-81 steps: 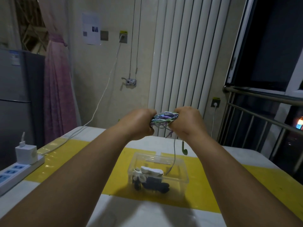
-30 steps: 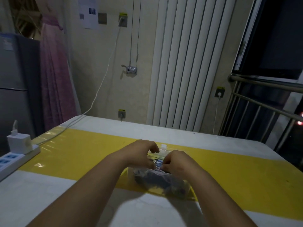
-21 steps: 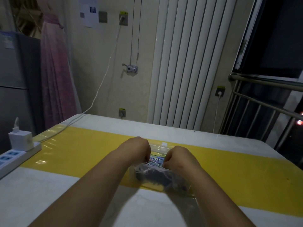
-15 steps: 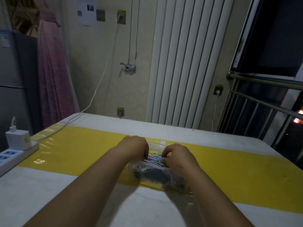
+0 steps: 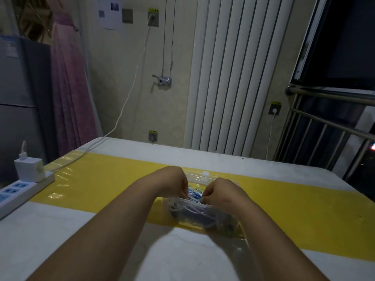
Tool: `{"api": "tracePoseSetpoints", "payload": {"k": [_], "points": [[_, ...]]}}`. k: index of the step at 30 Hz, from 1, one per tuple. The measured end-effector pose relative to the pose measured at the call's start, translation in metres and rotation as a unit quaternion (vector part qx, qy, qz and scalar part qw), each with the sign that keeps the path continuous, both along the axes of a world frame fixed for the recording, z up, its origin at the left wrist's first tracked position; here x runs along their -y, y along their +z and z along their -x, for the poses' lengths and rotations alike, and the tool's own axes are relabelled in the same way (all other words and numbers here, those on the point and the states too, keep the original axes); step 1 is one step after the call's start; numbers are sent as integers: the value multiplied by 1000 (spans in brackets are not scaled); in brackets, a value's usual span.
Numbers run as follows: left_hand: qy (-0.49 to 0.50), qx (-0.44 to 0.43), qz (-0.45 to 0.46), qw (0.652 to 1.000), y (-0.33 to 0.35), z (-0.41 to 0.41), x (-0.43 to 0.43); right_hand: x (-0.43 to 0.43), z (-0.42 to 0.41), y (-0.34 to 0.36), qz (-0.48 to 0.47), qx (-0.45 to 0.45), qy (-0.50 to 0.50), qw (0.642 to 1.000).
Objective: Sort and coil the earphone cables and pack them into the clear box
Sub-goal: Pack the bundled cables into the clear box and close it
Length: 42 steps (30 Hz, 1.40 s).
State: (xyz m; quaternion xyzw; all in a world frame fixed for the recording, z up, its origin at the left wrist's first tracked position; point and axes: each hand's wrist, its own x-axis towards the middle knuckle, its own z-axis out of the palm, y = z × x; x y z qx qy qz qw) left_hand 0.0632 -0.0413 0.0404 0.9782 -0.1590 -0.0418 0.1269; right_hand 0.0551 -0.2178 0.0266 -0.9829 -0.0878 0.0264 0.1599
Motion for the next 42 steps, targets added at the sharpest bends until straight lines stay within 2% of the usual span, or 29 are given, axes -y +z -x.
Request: {"api": "tracePoseSetpoints", "payload": {"k": [6, 12, 16, 22, 24, 26, 28, 30, 34, 42], "points": [[14, 23, -45, 999, -4, 4, 1, 1, -2, 4, -21, -22, 45, 999], [25, 74, 75, 994, -10, 6, -7, 1, -3, 1, -35, 8, 25, 999], [60, 57, 182, 980, -12, 6, -9, 6, -2, -1, -94, 68, 2, 993], [85, 99, 228, 965, -10, 5, -5, 9, 3, 0, -156, 158, 1, 975], [116, 127, 237, 956, -8, 5, -3, 12, 4, 2, -181, 205, -32, 961], [159, 147, 240, 947, -10, 3, 0, 15, 2, 0, -167, 246, -93, 950], [196, 150, 223, 943, -15, -1, 2, 14, -2, -2, -102, 225, -153, 957], [215, 133, 202, 946, -22, -4, 5, 12, -5, -6, -38, 149, -187, 970], [235, 83, 176, 952, -29, -5, 8, 13, -17, -10, -57, 45, -214, 974], [233, 35, 209, 949, -27, -5, 7, 14, -19, -12, -67, 54, -200, 976]]}}
